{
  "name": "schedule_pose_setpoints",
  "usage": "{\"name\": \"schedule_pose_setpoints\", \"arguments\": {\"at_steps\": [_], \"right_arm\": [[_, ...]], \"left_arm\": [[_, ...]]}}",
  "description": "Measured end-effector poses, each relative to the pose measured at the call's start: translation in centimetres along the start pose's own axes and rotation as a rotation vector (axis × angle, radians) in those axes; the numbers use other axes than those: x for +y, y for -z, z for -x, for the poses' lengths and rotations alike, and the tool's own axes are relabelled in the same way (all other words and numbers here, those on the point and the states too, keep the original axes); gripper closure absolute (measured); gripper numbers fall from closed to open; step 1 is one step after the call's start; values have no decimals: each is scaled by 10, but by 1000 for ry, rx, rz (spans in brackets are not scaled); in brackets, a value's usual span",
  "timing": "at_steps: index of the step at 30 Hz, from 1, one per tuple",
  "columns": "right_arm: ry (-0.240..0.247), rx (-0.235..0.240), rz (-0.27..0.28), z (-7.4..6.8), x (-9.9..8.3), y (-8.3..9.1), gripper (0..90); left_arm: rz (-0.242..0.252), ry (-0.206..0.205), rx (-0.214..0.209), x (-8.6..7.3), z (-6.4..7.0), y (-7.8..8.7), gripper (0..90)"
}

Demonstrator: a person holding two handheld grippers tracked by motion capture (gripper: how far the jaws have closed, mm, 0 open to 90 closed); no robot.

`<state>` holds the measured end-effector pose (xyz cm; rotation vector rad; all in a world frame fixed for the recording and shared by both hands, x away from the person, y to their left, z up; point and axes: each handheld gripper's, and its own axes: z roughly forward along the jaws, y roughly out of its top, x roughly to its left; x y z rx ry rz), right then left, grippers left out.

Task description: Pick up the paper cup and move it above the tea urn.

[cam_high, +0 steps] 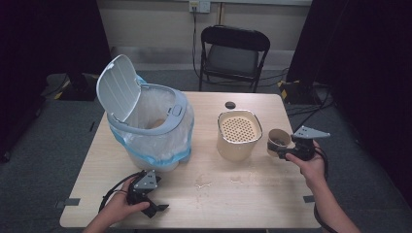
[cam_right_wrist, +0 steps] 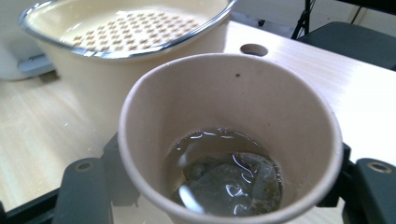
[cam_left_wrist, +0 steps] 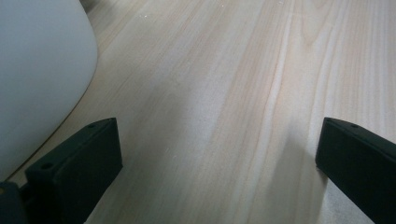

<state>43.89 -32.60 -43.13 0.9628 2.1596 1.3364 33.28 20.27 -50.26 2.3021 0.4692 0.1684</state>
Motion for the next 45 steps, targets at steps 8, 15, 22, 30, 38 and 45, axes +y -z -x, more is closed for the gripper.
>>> {"name": "schedule_pose_setpoints", "arguments": {"at_steps": [8,15,22,30,38,45], "right_arm": [[27,-23,-11,15,16,-3,292],[44,-33,1,21,31,-8,294],[76,-33,49,27,44,-16,294],[99,-33,84,37,53,-25,295],[136,-30,82,41,69,-39,295],[176,-47,90,39,85,-48,297]], "left_arm": [[-3,-1,0,0,0,0,0],[-1,0,0,0,0,0,0],[0,0,0,0,0,0,0],[-3,1,0,0,0,0,0],[0,0,0,0,0,0,0],[-2,0,1,0,0,0,0]]}}
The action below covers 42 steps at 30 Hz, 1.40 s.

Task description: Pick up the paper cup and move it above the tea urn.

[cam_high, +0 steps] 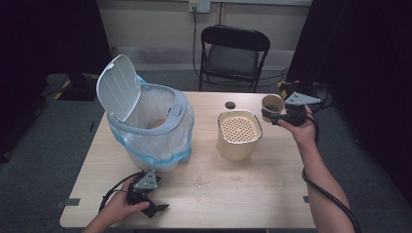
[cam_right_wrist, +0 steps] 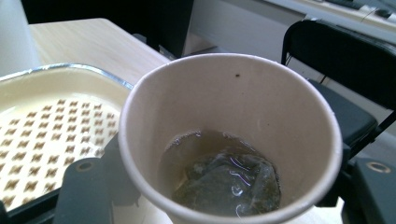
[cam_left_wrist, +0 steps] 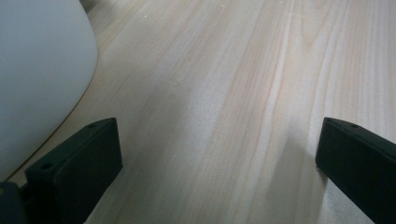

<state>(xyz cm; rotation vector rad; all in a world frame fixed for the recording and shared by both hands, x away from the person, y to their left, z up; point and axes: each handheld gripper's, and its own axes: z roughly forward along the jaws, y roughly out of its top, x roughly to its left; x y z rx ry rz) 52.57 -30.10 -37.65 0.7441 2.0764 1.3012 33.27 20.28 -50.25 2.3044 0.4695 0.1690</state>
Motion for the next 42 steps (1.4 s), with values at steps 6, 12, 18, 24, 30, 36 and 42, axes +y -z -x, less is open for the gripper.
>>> {"name": "schedule_pose_setpoints", "arguments": {"at_steps": [6,12,18,24,30,36,42], "right_arm": [[77,-31,-11,-4,13,-7,298],[211,-76,-30,-15,27,-11,301],[365,-115,-50,-28,36,-10,303],[603,-160,-128,-44,44,-12,305],[905,-232,-224,-62,51,-17,311],[1278,-313,-358,-81,50,-27,316],[1768,-452,-442,-103,42,-34,320]], "left_arm": [[2,1,-1,0,0,0,0],[3,1,-1,0,0,0,0],[0,0,0,0,0,0,0],[-1,0,1,0,0,0,0],[5,3,-1,0,0,0,0],[6,2,0,0,0,0,0],[5,-8,11,0,0,0,0]]}}
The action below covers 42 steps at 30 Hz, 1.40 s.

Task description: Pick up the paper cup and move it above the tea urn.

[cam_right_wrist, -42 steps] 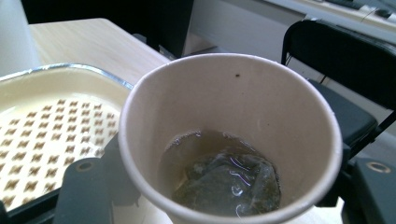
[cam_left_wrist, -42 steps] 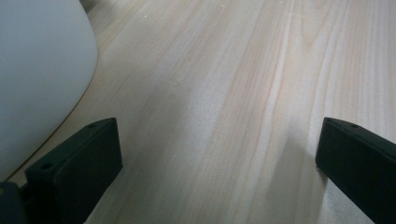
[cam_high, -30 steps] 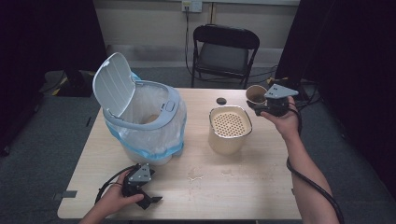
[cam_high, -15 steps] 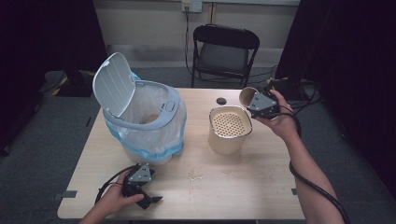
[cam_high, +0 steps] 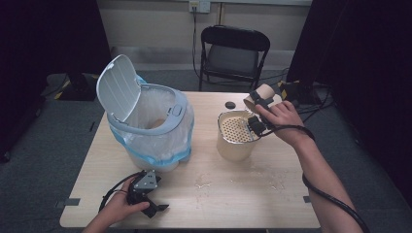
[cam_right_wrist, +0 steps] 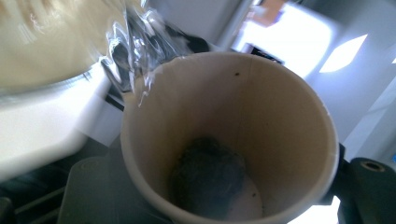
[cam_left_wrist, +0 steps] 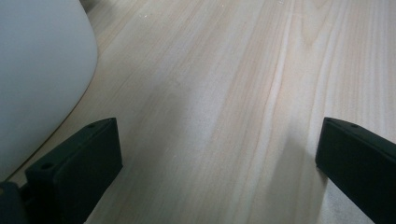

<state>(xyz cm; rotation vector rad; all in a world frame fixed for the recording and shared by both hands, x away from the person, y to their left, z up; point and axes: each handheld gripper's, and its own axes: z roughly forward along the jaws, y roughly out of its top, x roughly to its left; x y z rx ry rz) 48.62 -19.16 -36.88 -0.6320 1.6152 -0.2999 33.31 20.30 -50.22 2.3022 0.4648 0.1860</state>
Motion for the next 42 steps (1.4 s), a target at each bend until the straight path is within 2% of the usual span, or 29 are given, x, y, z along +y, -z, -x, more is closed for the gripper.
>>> {"name": "schedule_pose_setpoints", "arguments": {"at_steps": [3,4,5,7,9,10,12,13,16,18,20,21,22,23,25,26,27,28,29,30,36,42], "right_arm": [[111,-75,-30,-1,7,5,320],[122,-101,-25,-2,9,6,319],[157,-99,-37,-1,10,8,318],[140,-99,-18,1,12,8,314],[108,-99,-22,0,12,8,311],[109,-108,-34,-1,12,9,311],[67,-79,-20,2,10,9,310],[24,-72,-17,4,8,9,310],[-372,34,13,10,-7,10,311],[-537,104,44,12,-18,7,311],[-670,155,60,11,-28,6,310],[-791,198,79,10,-34,5,309],[-865,220,94,9,-38,5,309],[-969,242,113,8,-45,4,308],[-1147,301,160,5,-54,1,308],[-1198,317,167,4,-57,1,308],[-1279,340,189,2,-61,0,308],[-1321,356,197,1,-62,-1,308],[-1380,366,212,-1,-65,-2,309],[-1449,396,238,-2,-67,-3,311],[-1655,481,302,-2,-73,-9,311],[-1739,519,332,-1,-73,-12,310]], "left_arm": [[-1,-1,0,0,0,0,0],[0,0,0,0,0,0,0],[0,0,0,0,0,0,0],[-3,-1,2,0,0,0,0],[2,12,-11,0,1,-1,0],[-1,10,-10,0,1,0,0],[2,10,-11,0,1,-1,0],[1,10,-10,0,1,-1,0],[0,11,-12,0,1,0,0],[-4,10,-10,0,1,0,0],[0,11,-11,0,1,-1,0],[-3,10,-11,0,1,0,0],[1,12,-12,0,1,-1,0],[0,11,-12,0,1,-1,0],[-2,9,-12,0,0,0,0],[-2,9,-11,0,0,0,0],[-2,9,-11,0,0,0,0],[-2,9,-11,0,0,0,0],[-2,9,-11,0,0,0,0],[-2,9,-11,0,0,0,0],[-1,11,-11,0,1,0,0],[1,10,-10,0,0,0,0]]}}
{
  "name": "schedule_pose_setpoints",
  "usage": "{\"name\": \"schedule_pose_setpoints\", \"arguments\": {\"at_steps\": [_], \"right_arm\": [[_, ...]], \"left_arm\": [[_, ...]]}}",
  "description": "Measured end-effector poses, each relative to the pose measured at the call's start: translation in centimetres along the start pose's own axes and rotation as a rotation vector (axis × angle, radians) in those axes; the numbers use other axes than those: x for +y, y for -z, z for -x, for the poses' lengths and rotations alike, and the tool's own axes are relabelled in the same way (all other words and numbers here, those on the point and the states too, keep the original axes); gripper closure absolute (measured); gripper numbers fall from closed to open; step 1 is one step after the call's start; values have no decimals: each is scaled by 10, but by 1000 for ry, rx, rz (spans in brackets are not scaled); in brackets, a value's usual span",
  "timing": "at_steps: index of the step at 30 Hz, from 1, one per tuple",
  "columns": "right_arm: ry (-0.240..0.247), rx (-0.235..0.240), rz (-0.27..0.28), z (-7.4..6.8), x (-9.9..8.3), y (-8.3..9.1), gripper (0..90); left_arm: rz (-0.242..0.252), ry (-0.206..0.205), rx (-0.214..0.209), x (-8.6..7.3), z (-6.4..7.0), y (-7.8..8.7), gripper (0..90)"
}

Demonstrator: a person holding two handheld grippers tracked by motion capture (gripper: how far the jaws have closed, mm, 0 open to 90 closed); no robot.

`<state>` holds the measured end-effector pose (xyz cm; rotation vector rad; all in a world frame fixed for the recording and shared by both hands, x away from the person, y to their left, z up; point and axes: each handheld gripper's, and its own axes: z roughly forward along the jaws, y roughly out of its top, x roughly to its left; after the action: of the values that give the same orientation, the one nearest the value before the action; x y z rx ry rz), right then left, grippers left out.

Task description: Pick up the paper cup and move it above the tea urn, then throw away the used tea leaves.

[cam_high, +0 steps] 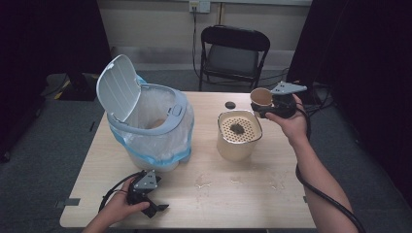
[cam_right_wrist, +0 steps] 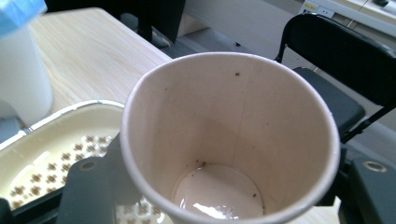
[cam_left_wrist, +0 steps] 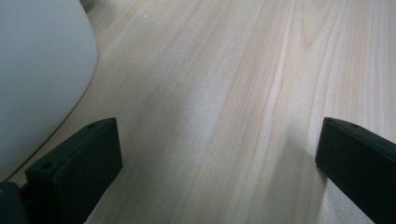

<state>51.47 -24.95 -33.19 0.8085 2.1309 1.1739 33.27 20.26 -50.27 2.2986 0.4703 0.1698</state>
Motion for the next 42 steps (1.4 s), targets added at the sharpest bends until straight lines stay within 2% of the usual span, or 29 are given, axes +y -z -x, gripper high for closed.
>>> {"name": "schedule_pose_setpoints", "arguments": {"at_steps": [8,12,22,27,42], "right_arm": [[-13,17,-11,-2,2,0,309],[3,25,-10,-3,3,0,306],[-3,59,-8,-9,6,0,303],[8,78,-18,-13,12,0,302],[-20,139,-28,-22,28,-3,301]], "left_arm": [[-2,1,0,0,0,0,0],[-4,0,1,0,0,0,0],[-3,0,0,0,0,0,0],[-1,-11,10,0,-1,0,0],[-4,-12,11,0,-1,1,0]]}}
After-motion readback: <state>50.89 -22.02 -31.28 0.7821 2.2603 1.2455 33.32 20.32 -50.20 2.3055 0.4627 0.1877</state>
